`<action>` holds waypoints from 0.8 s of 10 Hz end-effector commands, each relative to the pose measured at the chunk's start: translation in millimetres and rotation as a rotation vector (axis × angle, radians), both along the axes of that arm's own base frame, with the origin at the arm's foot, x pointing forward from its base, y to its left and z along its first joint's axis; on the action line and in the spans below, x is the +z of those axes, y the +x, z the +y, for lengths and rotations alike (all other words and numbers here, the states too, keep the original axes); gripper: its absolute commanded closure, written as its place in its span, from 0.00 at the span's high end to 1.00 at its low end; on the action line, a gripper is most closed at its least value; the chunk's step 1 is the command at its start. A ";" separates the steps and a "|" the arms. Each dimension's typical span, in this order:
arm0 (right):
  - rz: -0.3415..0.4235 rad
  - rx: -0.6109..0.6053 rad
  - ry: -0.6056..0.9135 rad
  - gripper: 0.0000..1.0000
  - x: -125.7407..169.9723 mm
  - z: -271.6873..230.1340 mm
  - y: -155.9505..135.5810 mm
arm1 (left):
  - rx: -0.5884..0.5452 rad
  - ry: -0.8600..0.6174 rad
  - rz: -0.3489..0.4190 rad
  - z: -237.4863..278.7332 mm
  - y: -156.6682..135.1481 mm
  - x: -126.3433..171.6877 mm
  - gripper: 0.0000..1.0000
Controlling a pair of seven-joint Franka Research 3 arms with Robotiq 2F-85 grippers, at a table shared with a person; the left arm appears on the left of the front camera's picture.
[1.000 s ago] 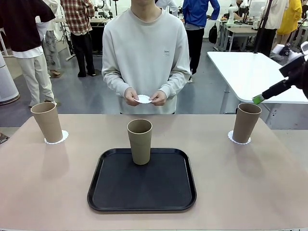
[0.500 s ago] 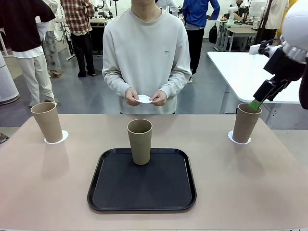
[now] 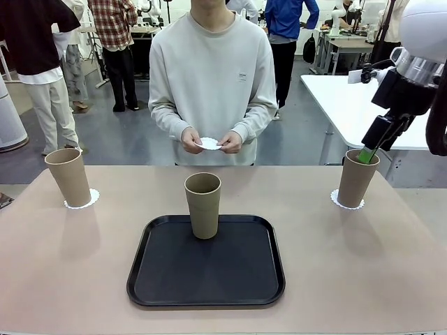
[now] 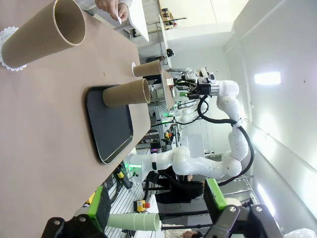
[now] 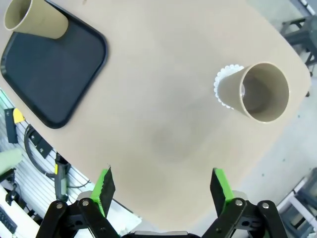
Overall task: Place coasters on the table and set cups on them.
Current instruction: Take one Reusable plastic cup from the Flat Tray and place it on a coaster set by the human.
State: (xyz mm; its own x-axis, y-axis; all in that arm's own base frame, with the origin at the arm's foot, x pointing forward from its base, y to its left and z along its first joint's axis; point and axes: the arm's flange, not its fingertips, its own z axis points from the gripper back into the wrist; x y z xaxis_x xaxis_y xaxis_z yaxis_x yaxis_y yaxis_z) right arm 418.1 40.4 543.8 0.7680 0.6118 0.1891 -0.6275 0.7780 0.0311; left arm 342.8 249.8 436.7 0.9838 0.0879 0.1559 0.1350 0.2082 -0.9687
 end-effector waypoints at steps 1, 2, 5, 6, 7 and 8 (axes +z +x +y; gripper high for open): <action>-0.023 -0.015 -0.017 1.00 -5.2 -1.2 -3.0 | 0.006 -0.007 0.001 0.5 -1.5 2.5 1.00; -0.023 -0.015 -0.017 1.00 -5.2 -1.2 -3.0 | 0.006 -0.007 0.001 0.5 -1.5 2.5 1.00; -0.023 -0.015 -0.017 1.00 -5.2 -1.2 -3.0 | 0.006 -0.007 0.001 0.5 -1.5 2.5 1.00; -0.023 -0.015 -0.017 1.00 -5.2 -1.2 -3.0 | 0.006 -0.007 0.001 0.5 -1.5 2.5 1.00; -0.023 -0.015 -0.017 1.00 -5.2 -1.2 -3.0 | 0.006 -0.007 0.001 0.5 -1.5 2.5 1.00; -0.023 -0.015 -0.017 1.00 -5.2 -1.2 -3.0 | 0.006 -0.007 0.001 0.5 -1.5 2.5 1.00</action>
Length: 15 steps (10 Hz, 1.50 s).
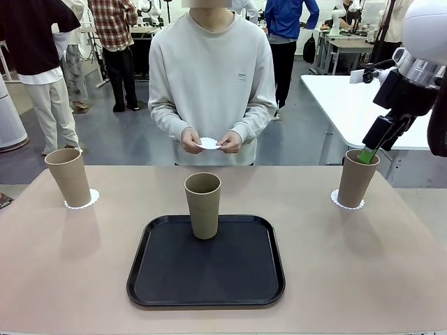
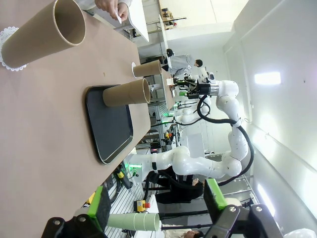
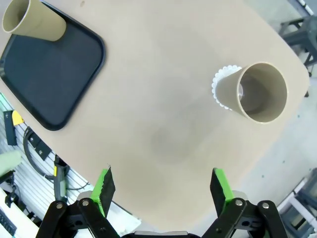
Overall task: Place coasters on the table and set cups on them.
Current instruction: Take one Reusable plastic cup from the Flat Tray and place it on a coaster set by the human.
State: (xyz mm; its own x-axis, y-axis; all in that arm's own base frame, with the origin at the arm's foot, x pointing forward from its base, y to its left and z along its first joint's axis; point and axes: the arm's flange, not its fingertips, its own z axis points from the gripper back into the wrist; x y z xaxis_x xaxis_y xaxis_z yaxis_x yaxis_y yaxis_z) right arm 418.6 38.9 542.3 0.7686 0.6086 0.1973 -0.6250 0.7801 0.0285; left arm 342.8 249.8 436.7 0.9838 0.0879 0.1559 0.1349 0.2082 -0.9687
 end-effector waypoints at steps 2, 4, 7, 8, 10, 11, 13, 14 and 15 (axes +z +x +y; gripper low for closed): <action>0.000 0.000 0.000 1.00 0.0 0.0 0.0 | 0.006 -0.007 0.001 0.5 -1.5 2.5 1.00; 0.106 -0.158 0.414 1.00 16.5 -74.5 -16.5 | 0.006 -0.007 0.001 0.5 -1.5 2.5 1.00; 0.125 -0.355 0.718 1.00 1.7 -160.7 -27.7 | 0.006 -0.007 0.001 0.5 -1.5 2.5 1.00; 0.152 -0.373 0.861 1.00 -11.4 -187.8 -37.7 | 0.006 -0.007 0.001 0.5 -1.5 2.5 1.00; 0.160 -0.367 1.008 1.00 -39.2 -225.9 -55.9 | 0.006 -0.007 0.001 0.5 -1.5 2.5 1.00; 0.168 -0.363 1.056 1.00 -54.1 -242.9 -62.2 | 0.006 -0.007 0.001 0.5 -1.5 2.5 1.00; 0.174 -0.362 1.133 1.00 -78.0 -262.7 -78.9 | 0.006 -0.007 0.001 0.5 -1.5 2.5 1.00; 0.190 -0.373 1.142 1.00 -86.9 -270.7 -88.2 | 0.006 -0.007 0.001 0.5 -1.5 2.5 1.00; 0.198 -0.387 1.157 1.00 -96.6 -279.1 -94.7 | 0.006 -0.007 0.001 0.5 -1.5 2.5 1.00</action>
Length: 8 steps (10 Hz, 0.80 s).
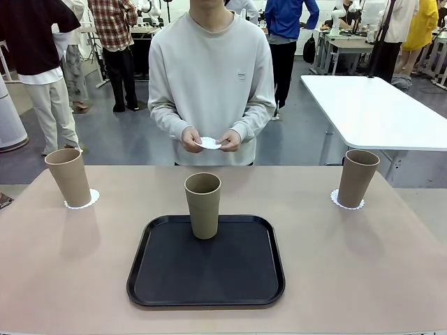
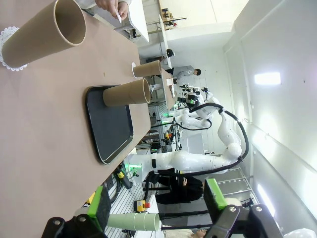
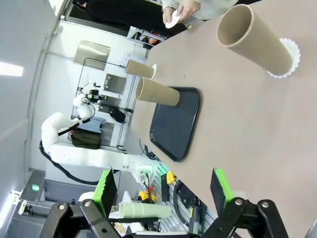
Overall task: Place coasters on the table and set cups on them.
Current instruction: Take one Reusable plastic cup from the Flat Tray and place it on a coaster set by the human.
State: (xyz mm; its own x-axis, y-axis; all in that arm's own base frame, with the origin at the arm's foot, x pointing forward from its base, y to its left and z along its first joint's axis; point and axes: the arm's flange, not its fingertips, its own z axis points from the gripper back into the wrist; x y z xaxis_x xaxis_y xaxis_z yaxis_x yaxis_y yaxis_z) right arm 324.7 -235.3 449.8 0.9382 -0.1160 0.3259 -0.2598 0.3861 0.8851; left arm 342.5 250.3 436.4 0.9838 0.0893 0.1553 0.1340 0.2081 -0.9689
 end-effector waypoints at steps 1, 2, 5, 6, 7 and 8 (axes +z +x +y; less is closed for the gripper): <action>0.017 0.020 0.036 1.00 -14.9 -11.5 -6.6 | 0.004 -0.007 0.000 0.0 -1.2 2.8 1.00; 0.025 0.042 0.038 1.00 -21.3 -13.0 -7.3 | 0.004 -0.007 0.000 0.0 -1.2 2.8 1.00; 0.027 0.004 0.038 1.00 -17.5 -10.6 -9.7 | 0.004 -0.007 0.000 0.0 -1.2 2.8 1.00; 0.027 0.004 0.038 1.00 -17.5 -10.6 -9.7 | 0.004 -0.007 0.000 0.0 -1.2 2.8 1.00; 0.027 0.004 0.038 1.00 -17.5 -10.6 -9.7 | 0.004 -0.007 0.000 0.0 -1.2 2.8 1.00; 0.027 0.004 0.038 1.00 -17.5 -10.6 -9.7 | 0.004 -0.007 0.000 0.0 -1.2 2.8 1.00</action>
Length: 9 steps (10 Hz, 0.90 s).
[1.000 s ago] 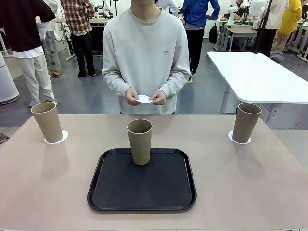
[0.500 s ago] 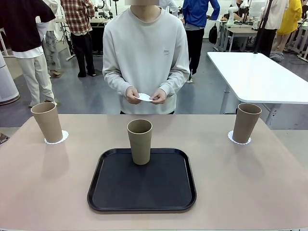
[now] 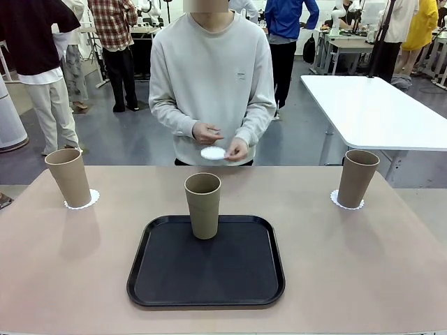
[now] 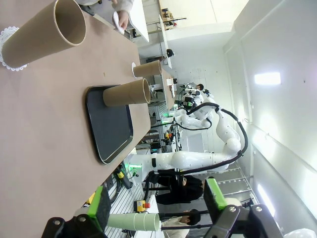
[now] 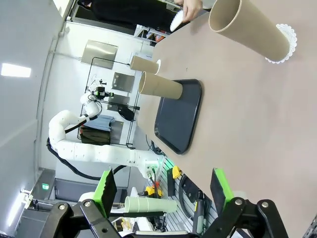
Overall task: Place coasters on the table and set cups on them.
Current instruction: Take one Reusable plastic cup from the Flat Tray and place it on a coaster set by the human.
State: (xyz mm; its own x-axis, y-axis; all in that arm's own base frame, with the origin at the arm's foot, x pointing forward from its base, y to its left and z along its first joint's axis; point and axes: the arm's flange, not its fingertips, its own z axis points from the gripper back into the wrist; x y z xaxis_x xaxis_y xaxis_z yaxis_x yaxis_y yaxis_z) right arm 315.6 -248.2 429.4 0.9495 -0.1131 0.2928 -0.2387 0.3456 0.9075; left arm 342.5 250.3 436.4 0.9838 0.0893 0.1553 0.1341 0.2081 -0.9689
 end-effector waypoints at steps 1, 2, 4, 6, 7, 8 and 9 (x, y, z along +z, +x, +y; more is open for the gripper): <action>-0.003 -0.013 -0.002 1.00 2.9 2.3 -0.6 | 0.004 -0.007 0.000 0.0 -1.3 2.8 1.00; -0.003 -0.013 -0.002 1.00 2.9 2.3 -0.6 | 0.004 -0.007 0.000 0.0 -1.3 2.8 1.00; -0.003 -0.013 -0.002 1.00 2.9 2.3 -0.6 | 0.004 -0.007 0.000 0.0 -1.3 2.8 1.00; -0.003 -0.013 -0.002 1.00 2.9 2.3 -0.6 | 0.004 -0.007 0.000 0.0 -1.3 2.8 1.00; -0.003 -0.013 -0.002 1.00 2.9 2.3 -0.6 | 0.004 -0.007 0.000 0.0 -1.3 2.8 1.00; -0.003 -0.013 -0.002 1.00 2.9 2.3 -0.6 | 0.004 -0.007 0.000 0.0 -1.3 2.8 1.00; -0.003 -0.013 -0.002 1.00 2.9 2.3 -0.6 | 0.004 -0.007 0.000 0.0 -1.3 2.8 1.00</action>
State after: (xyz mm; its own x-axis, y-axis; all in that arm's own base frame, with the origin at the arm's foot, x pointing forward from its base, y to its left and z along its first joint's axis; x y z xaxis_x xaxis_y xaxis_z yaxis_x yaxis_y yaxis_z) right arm 315.8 -247.9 429.6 0.9497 -0.1122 0.2922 -0.2380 0.3474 0.9070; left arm 342.5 250.3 436.4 0.9838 0.0893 0.1553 0.1341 0.2081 -0.9689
